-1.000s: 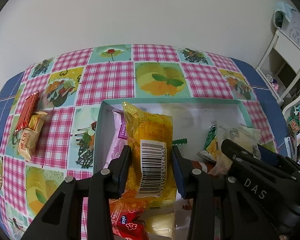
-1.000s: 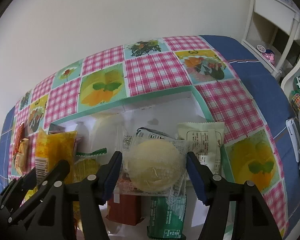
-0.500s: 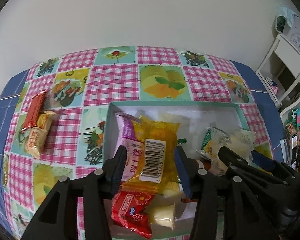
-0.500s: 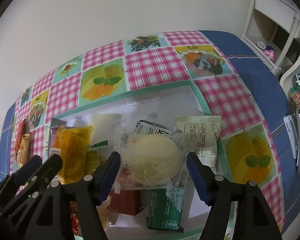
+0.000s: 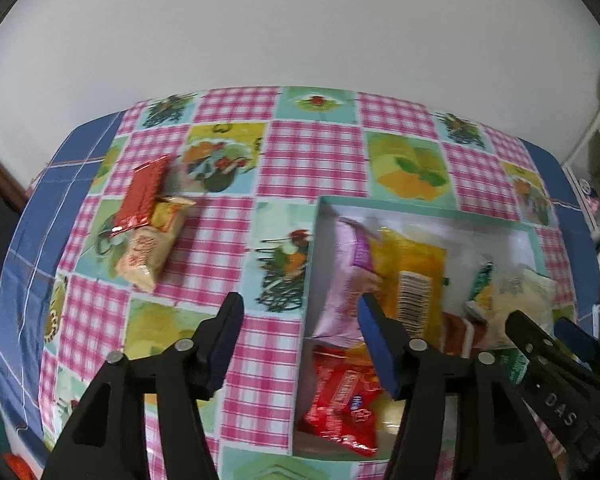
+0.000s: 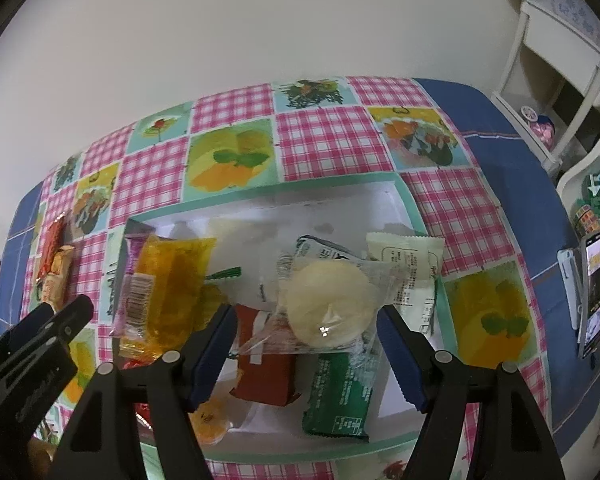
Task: Organize snacks
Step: 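Move both open tools back over the red pack and cream roll pack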
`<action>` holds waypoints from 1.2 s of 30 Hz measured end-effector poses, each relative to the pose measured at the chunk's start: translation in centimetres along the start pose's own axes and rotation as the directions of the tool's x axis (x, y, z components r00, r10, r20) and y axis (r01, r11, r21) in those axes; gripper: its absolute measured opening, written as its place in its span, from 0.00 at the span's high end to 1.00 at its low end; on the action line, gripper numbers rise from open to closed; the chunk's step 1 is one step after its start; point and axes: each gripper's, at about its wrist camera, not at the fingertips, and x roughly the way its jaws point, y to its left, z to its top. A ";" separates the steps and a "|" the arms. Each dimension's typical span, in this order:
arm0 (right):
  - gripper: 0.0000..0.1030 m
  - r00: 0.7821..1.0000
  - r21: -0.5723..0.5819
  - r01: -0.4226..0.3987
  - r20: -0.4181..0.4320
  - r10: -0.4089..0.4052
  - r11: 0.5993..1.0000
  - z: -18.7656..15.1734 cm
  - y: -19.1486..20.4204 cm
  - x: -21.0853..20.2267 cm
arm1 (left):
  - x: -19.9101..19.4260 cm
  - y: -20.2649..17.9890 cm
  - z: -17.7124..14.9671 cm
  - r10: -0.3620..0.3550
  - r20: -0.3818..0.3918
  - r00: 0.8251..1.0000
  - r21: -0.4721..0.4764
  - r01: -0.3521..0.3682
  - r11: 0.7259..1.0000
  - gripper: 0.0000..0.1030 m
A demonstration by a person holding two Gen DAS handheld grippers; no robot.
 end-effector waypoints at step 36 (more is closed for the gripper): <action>0.00 0.997 -0.105 -0.071 0.019 0.073 0.992 -1.1 6.4 -1.0 | 0.0 9.9 -0.6 0.204 0.000 0.979 -0.167 -0.201 0.965 0.02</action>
